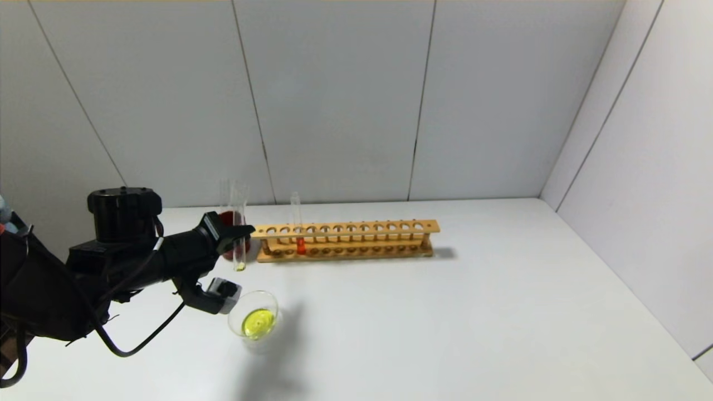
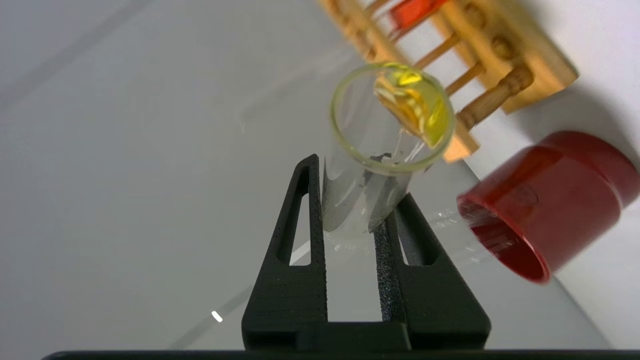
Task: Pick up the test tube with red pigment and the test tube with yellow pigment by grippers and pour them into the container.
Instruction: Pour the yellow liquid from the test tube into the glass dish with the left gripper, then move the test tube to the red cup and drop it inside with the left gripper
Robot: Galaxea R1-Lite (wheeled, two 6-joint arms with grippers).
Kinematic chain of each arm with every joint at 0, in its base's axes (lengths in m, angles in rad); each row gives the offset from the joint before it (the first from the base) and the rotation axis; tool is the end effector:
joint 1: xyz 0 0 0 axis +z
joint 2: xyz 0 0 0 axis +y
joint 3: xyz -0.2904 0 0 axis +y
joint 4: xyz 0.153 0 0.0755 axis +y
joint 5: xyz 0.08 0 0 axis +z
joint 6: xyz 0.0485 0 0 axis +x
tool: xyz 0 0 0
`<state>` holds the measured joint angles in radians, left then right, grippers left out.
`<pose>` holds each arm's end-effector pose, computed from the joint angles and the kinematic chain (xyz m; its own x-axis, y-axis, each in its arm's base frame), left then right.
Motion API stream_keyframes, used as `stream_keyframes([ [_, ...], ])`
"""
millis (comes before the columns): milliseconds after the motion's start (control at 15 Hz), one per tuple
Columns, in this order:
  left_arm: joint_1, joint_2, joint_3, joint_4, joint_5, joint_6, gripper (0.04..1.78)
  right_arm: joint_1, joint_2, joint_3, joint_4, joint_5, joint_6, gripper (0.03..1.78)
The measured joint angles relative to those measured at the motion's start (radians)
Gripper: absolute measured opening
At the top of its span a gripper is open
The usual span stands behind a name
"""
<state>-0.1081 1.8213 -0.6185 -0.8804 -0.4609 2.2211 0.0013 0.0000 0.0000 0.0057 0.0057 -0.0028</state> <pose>0.3104 -0.0554 0.1266 0.7966 -0.5338 -0.2838 -0.0617 -0.5387 0.8402 -0.0089 0.0003 0.0748 1.0000 0.0070 -0.0057 -0.0070 1.0000 -0.0028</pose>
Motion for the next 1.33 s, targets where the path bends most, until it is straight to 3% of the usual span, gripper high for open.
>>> stream_keyframes([
  [267,-0.036,-0.052,0.032,-0.162,0.189,-0.340,0.32,0.000,0.000,0.000,0.000,0.000,0.000,1.75],
  [600,-0.155,-0.106,0.101,-0.253,0.591,-0.928,0.32,0.000,0.000,0.000,0.000,0.000,0.000,1.75],
  [733,-0.176,-0.108,0.097,-0.257,0.700,-1.181,0.32,0.000,0.000,0.000,0.000,0.000,0.000,1.75],
  [1067,-0.185,-0.088,0.049,-0.264,0.845,-1.743,0.32,0.000,0.000,0.000,0.000,0.000,0.000,1.75],
  [1200,-0.180,-0.084,0.036,-0.264,0.894,-1.905,0.32,0.000,0.000,0.000,0.000,0.000,0.000,1.75],
  [1333,-0.179,-0.074,0.019,-0.259,0.882,-2.016,0.32,0.000,0.000,0.000,0.000,0.000,0.000,1.75],
])
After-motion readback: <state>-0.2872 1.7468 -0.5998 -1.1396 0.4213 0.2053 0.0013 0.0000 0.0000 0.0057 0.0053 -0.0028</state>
